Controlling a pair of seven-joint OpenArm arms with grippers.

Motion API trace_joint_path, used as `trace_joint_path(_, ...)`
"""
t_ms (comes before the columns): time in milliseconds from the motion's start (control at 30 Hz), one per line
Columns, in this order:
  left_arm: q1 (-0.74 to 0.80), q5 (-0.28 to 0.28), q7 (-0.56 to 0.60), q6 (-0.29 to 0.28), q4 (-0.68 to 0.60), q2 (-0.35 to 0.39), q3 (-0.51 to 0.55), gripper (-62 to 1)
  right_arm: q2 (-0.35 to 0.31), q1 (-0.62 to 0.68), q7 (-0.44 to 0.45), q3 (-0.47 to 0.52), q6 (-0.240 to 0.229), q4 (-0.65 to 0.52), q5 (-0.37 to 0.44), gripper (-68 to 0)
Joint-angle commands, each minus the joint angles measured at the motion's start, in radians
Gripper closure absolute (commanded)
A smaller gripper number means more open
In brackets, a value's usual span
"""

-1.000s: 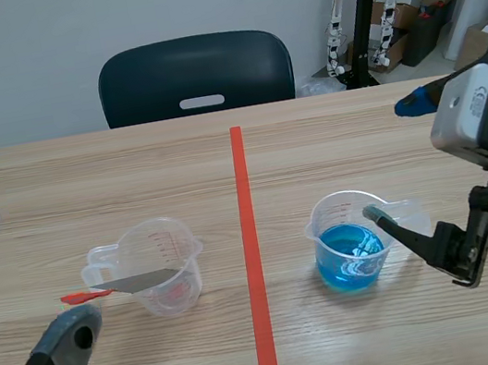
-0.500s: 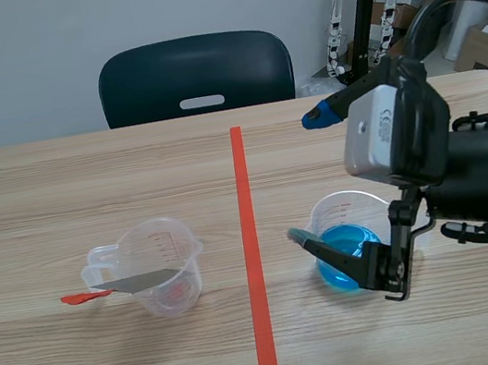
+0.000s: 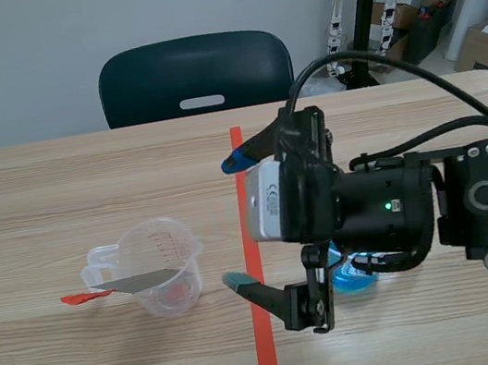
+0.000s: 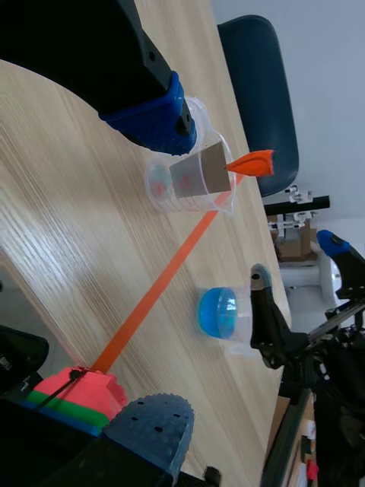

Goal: Do the redox reaction experiment. lift the metal plate out of the left beaker

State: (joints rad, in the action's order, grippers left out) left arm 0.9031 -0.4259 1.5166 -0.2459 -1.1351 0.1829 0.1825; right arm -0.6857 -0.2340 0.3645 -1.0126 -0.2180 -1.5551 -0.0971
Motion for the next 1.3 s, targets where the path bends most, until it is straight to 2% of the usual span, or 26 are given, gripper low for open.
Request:
trace_joint_path(0, 0.008, 0.008, 0.037, 0.002, -0.008, -0.005, 0.004, -62.3, 0.029, -0.027, 0.009, -0.014, 0.007, 0.013, -0.007, -60.8)
trace_joint_path(167, 0.008, 0.021, 0.037, 0.000, 0.028, 0.001, 0.004, -62.3, 0.114, -0.066, 0.008, -0.082, 0.007, 0.084, -0.040, -60.8)
trace_joint_path(533, 0.008, 0.227, 0.037, -0.039, 0.068, 0.000, 0.004, -62.3, 0.259, -0.084, 0.008, -0.128, 0.007, 0.162, -0.061, -60.8)
trace_joint_path(633, 0.005, 0.228, 0.037, -0.039, 0.068, 0.000, 0.004, -62.3, 0.288, -0.084, 0.001, -0.128, 0.007, 0.163, -0.061, -59.8)
trace_joint_path(767, -0.003, 0.228, 0.037, -0.037, 0.068, 0.000, 0.004, -62.3, 0.319, -0.084, -0.007, -0.128, 0.007, 0.163, -0.061, -53.7)
trace_joint_path(933, -0.007, 0.227, 0.037, -0.037, 0.068, 0.000, 0.004, -62.3, 0.346, -0.084, -0.071, -0.128, 0.007, 0.164, -0.060, -53.6)
trace_joint_path(1100, -0.008, 0.227, 0.037, -0.037, 0.068, 0.000, 0.004, -62.3, 0.370, -0.084, -0.090, -0.128, 0.006, 0.175, -0.060, -53.5)
trace_joint_path(1267, -0.009, 0.224, 0.037, -0.037, 0.068, 0.000, 0.004, -62.3, 0.382, -0.084, -0.117, -0.128, -0.019, 0.175, -0.060, -52.0)
